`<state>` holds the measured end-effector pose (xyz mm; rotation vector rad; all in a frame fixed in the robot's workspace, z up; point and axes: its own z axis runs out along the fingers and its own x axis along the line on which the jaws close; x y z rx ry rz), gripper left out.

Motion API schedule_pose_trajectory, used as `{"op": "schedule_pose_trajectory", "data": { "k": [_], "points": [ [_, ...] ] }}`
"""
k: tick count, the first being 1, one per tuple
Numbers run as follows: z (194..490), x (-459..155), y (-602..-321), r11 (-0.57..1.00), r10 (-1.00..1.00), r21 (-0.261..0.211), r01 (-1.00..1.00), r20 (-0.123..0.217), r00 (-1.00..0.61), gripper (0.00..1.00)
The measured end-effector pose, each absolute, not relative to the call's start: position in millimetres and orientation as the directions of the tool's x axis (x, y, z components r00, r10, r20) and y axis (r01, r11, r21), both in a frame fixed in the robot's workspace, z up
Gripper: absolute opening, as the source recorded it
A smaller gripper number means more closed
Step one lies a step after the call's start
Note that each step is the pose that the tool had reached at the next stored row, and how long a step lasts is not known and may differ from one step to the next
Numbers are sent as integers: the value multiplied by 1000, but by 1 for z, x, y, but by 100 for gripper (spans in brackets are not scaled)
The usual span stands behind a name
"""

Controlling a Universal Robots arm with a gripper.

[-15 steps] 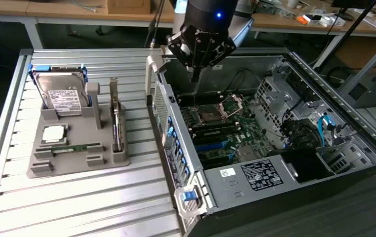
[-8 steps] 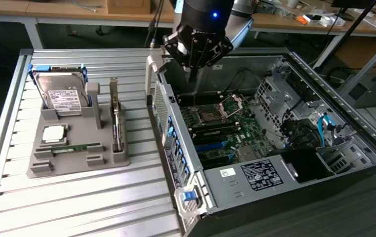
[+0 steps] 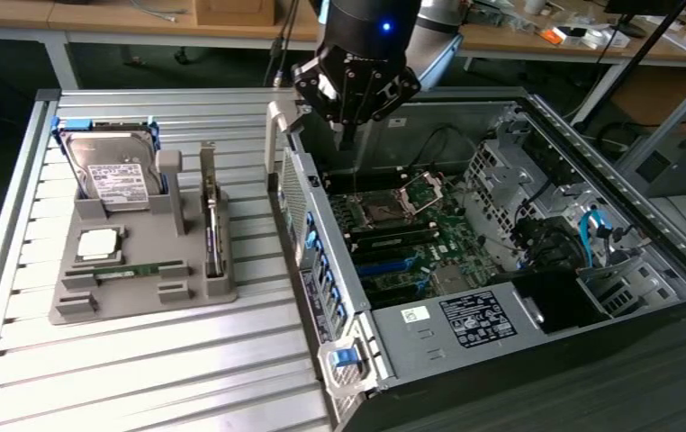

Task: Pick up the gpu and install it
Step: 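Reach for the gpu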

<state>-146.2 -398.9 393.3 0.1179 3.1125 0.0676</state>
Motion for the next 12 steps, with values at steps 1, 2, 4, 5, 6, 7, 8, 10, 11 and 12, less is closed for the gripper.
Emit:
{"op": "schedule_pose_trajectory", "data": {
  "k": [1,2,4,5,6,7,8,10,11,12],
  "points": [
    [393,-147,-399,996,76,44,75,-24,-997,11],
    [393,-147,-399,996,76,44,75,-24,-997,11],
    [393,-148,-399,996,76,44,75,-24,-997,11],
    [393,-149,-399,996,76,44,75,-24,-997,11],
    [393,-149,-399,996,76,44,75,-24,-997,11],
    [393,-150,-399,996,76,44,75,-24,-997,11],
    [393,-151,-399,996,76,44,75,-24,-997,11],
    [393,-152,-399,996,76,44,75,-24,-997,11],
    [393,-152,-399,996,76,44,75,-24,-997,11],
    [393,-153,-399,996,76,44,75,-24,-997,11]
  ]
}}
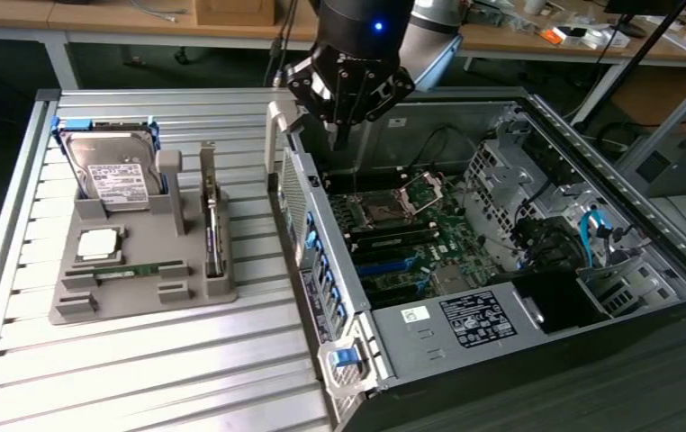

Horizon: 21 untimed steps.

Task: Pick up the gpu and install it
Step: 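Reach for the gpu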

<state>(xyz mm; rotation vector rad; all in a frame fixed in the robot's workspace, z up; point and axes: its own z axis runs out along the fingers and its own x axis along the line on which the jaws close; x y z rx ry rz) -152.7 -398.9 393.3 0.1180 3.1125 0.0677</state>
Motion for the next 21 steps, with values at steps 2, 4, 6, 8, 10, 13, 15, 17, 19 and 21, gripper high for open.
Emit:
{"op": "schedule_pose_trajectory", "data": {
  "k": [2,4,6,8,10,13,15,17,19,21],
  "points": [
    [393,-154,-399,996,76,44,75,-24,-997,11],
    [393,-155,-399,996,76,44,75,-24,-997,11],
    [393,-156,-399,996,76,44,75,-24,-997,11],
    [393,-157,-399,996,76,44,75,-24,-997,11],
    [393,-158,-399,996,76,44,75,-24,-997,11],
    [393,-160,-399,996,76,44,75,-24,-997,11],
    [393,-161,-399,996,76,44,75,-24,-997,11],
    [393,-162,-399,996,76,44,75,-24,-997,11],
    [393,-162,-399,996,76,44,75,-24,-997,11],
    [393,-163,-399,996,76,44,75,-24,-997,11]
  ]
}}
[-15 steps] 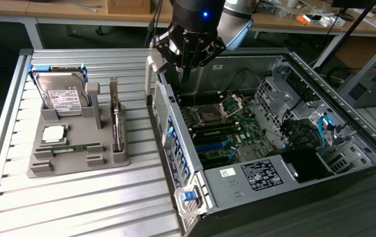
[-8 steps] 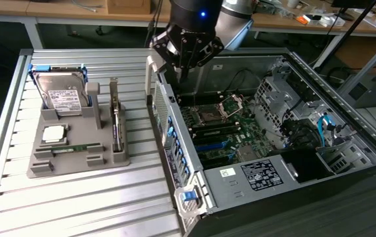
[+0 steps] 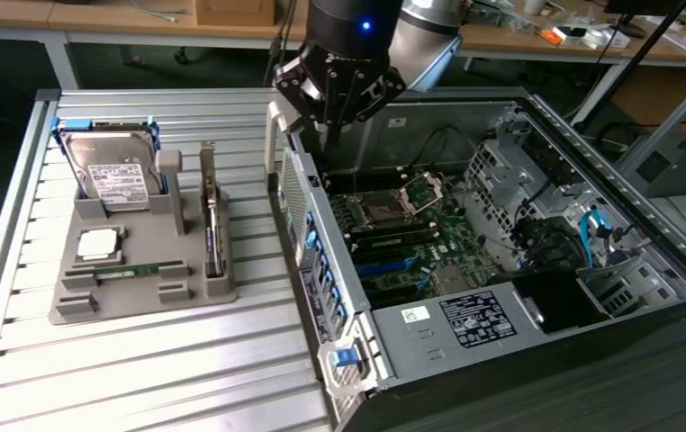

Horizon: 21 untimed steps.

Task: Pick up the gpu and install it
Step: 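Reach for the gpu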

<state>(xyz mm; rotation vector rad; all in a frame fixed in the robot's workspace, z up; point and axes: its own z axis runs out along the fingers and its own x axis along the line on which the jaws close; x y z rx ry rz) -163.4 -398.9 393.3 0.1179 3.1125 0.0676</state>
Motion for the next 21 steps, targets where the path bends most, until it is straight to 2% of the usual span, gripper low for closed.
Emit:
{"op": "schedule_pose_trajectory", "data": {
  "k": [21],
  "points": [
    [393,-173,-399,996,76,44,75,-24,-997,11]
  ]
}}
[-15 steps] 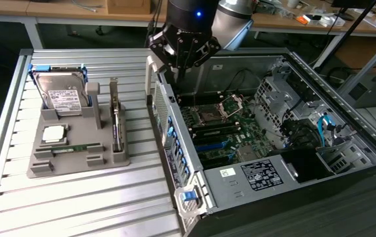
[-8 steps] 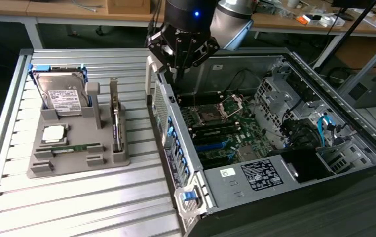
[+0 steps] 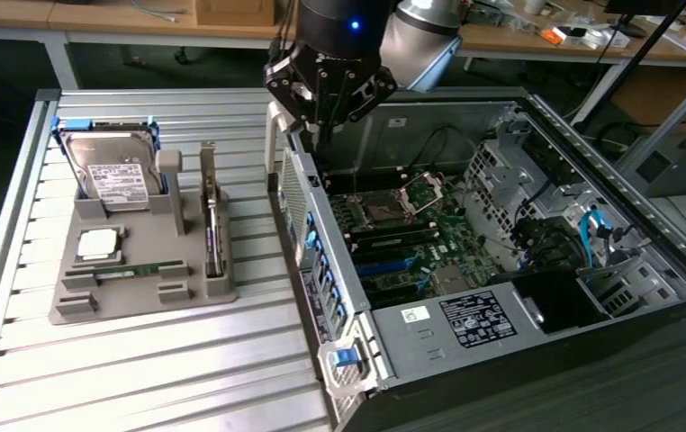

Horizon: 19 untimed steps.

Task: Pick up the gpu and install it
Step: 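Reach for the gpu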

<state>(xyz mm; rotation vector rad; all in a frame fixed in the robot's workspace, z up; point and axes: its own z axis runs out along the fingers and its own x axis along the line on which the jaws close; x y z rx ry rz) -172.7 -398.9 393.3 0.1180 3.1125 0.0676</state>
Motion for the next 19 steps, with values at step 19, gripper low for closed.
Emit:
{"op": "schedule_pose_trajectory", "data": {
  "k": [19],
  "points": [
    [393,-184,-399,996,76,44,75,-24,-997,11]
  ]
}}
